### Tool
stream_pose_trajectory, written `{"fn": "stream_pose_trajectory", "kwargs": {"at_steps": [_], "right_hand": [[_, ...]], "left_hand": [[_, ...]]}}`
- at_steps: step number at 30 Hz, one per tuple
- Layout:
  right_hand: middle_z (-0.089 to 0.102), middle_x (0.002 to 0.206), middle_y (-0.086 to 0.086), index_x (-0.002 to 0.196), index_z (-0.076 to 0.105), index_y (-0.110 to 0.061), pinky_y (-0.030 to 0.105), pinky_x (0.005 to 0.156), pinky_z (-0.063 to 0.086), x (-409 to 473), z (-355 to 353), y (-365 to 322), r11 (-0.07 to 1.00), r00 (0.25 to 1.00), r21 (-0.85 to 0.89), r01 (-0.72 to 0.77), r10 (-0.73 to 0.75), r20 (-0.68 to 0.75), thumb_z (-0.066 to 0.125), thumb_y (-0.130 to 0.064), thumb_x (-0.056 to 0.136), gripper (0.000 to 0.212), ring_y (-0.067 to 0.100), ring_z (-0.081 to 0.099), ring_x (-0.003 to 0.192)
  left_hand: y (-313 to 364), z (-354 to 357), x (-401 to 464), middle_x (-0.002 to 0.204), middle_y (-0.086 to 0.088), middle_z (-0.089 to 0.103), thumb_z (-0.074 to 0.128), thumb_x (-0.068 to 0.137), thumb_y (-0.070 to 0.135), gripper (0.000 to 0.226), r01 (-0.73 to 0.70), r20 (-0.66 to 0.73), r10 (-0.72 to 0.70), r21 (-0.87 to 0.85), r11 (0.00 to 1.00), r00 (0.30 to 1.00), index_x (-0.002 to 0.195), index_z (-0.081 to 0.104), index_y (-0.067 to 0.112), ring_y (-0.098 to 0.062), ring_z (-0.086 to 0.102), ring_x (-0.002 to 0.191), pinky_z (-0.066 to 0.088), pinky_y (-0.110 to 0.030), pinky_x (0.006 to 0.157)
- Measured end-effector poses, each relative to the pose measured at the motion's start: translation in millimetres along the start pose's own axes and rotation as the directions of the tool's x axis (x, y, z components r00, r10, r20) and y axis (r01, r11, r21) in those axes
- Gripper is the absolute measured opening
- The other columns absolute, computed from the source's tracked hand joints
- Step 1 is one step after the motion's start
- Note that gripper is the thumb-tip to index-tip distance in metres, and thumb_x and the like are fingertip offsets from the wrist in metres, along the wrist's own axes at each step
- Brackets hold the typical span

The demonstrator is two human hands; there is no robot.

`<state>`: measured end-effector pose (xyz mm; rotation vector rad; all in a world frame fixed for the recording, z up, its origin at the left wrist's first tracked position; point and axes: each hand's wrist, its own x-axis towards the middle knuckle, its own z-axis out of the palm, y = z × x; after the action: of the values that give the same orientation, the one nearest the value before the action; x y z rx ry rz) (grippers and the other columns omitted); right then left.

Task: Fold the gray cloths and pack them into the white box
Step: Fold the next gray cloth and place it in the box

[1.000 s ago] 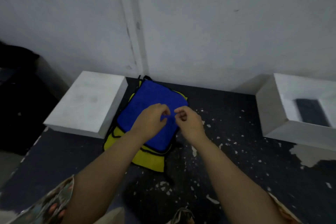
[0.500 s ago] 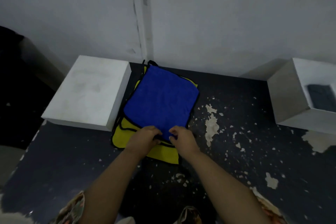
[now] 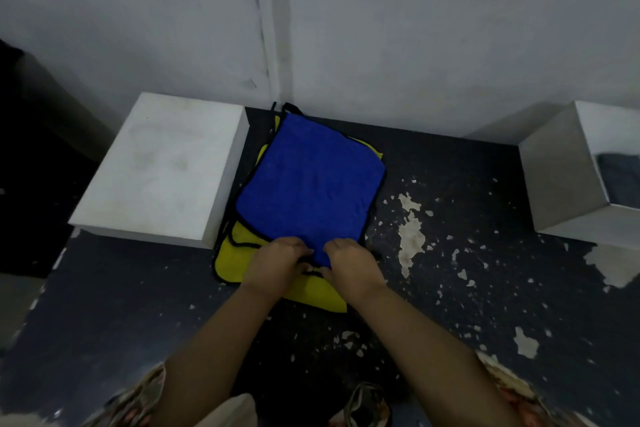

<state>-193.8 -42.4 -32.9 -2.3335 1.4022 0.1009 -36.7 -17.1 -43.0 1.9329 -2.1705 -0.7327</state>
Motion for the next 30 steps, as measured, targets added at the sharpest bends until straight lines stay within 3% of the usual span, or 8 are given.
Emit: {"fn": "stream_pose_trajectory", "kwargs": {"at_steps": [2, 5, 10, 16, 20, 23, 25, 30], "right_hand": [[0.061, 0.106, 0.012, 0.102, 0.055, -0.007, 0.032, 0.080, 0.046, 1, -1, -6, 0.995, 0.999, -0.089, 0.041, -0.039, 0.017, 0.049, -0.016, 0.088, 0.018, 0.024, 0.055, 0.098], [0.064, 0.076, 0.007, 0.079, 0.057, -0.012, 0.028, 0.057, 0.048, 1, -6, -12, 0.960, 0.994, -0.261, 0.099, -0.106, -0.014, 0.063, -0.013, 0.077, 0.006, 0.019, 0.060, 0.069], [0.059, 0.096, 0.014, 0.093, 0.049, -0.010, 0.032, 0.063, 0.036, 7, -4, -9, 0.941, 0.982, -0.279, 0.189, -0.183, 0.047, 0.037, 0.000, 0.090, 0.017, 0.026, 0.057, 0.085], [0.062, 0.093, 0.009, 0.095, 0.051, -0.009, 0.028, 0.063, 0.044, 5, -7, -10, 0.956, 0.994, -0.279, 0.096, -0.106, -0.019, 0.046, -0.003, 0.087, 0.011, 0.021, 0.061, 0.082], [0.060, 0.100, 0.012, 0.100, 0.049, -0.009, 0.031, 0.071, 0.045, 5, -5, -10, 0.993, 0.999, -0.117, 0.032, -0.035, -0.024, 0.046, 0.001, 0.086, 0.018, 0.024, 0.058, 0.089], [0.060, 0.095, 0.012, 0.089, 0.045, -0.014, 0.030, 0.063, 0.037, 9, -15, -9, 0.999, 0.999, -0.005, -0.038, 0.038, -0.020, 0.043, 0.005, 0.083, 0.021, 0.023, 0.054, 0.084], [0.060, 0.088, 0.011, 0.081, 0.041, -0.016, 0.030, 0.059, 0.036, 9, -26, -7, 0.995, 0.995, 0.076, -0.061, 0.067, -0.076, 0.043, 0.008, 0.080, 0.023, 0.020, 0.049, 0.076], [0.057, 0.081, 0.005, 0.082, 0.052, -0.008, 0.031, 0.066, 0.041, 8, -76, -3, 0.955, 0.941, 0.294, -0.049, 0.143, -0.306, 0.048, 0.004, 0.078, 0.014, 0.017, 0.049, 0.077]], "left_hand": [[0, -2, 3, 0.119, 0.004, 0.062, 0.061, 0.086, 0.033, 0.035, -0.011, 0.014, 0.010, 0.053, 0.999, 1.000, 0.119, 0.062, 0.024, -0.014, 0.055, 0.109, 0.046, -0.028, 0.079], [1, -5, 7, 0.114, 0.002, 0.063, 0.060, 0.086, 0.035, 0.030, -0.036, 0.021, 0.034, 0.101, 0.994, 0.999, 0.114, 0.065, 0.025, -0.016, 0.057, 0.102, 0.045, -0.029, 0.073], [1, -7, 10, 0.107, 0.000, 0.065, 0.057, 0.087, 0.032, 0.024, -0.023, 0.031, 0.021, 0.093, 0.995, 0.999, 0.104, 0.069, 0.020, -0.016, 0.058, 0.096, 0.038, -0.026, 0.066], [4, -5, 14, 0.096, -0.005, 0.064, 0.049, 0.090, 0.014, 0.013, 0.002, -0.003, -0.002, 0.109, 0.994, 1.000, 0.092, 0.061, 0.011, -0.018, 0.059, 0.081, 0.041, -0.030, 0.060], [6, 1, 7, 0.092, -0.006, 0.060, 0.052, 0.085, 0.003, 0.009, 0.005, -0.078, 0.002, 0.081, 0.997, 0.997, 0.089, 0.057, 0.009, -0.019, 0.055, 0.085, 0.036, -0.028, 0.057], [1, -8, 4, 0.080, -0.009, 0.062, 0.062, 0.075, -0.003, 0.011, -0.035, -0.212, 0.048, 0.064, 0.997, 0.976, 0.081, 0.061, 0.006, -0.023, 0.058, 0.077, 0.039, -0.029, 0.054], [-9, -20, 6, 0.083, -0.013, 0.064, 0.062, 0.073, -0.007, 0.016, -0.010, -0.259, 0.019, 0.038, 0.999, 0.966, 0.085, 0.065, 0.003, -0.027, 0.059, 0.081, 0.047, -0.034, 0.060], [-37, -57, 22, 0.098, -0.017, 0.063, 0.058, 0.080, -0.003, 0.019, 0.133, -0.319, -0.163, -0.114, 0.985, 0.934, 0.097, 0.063, 0.001, -0.032, 0.057, 0.094, 0.046, -0.039, 0.073]]}}
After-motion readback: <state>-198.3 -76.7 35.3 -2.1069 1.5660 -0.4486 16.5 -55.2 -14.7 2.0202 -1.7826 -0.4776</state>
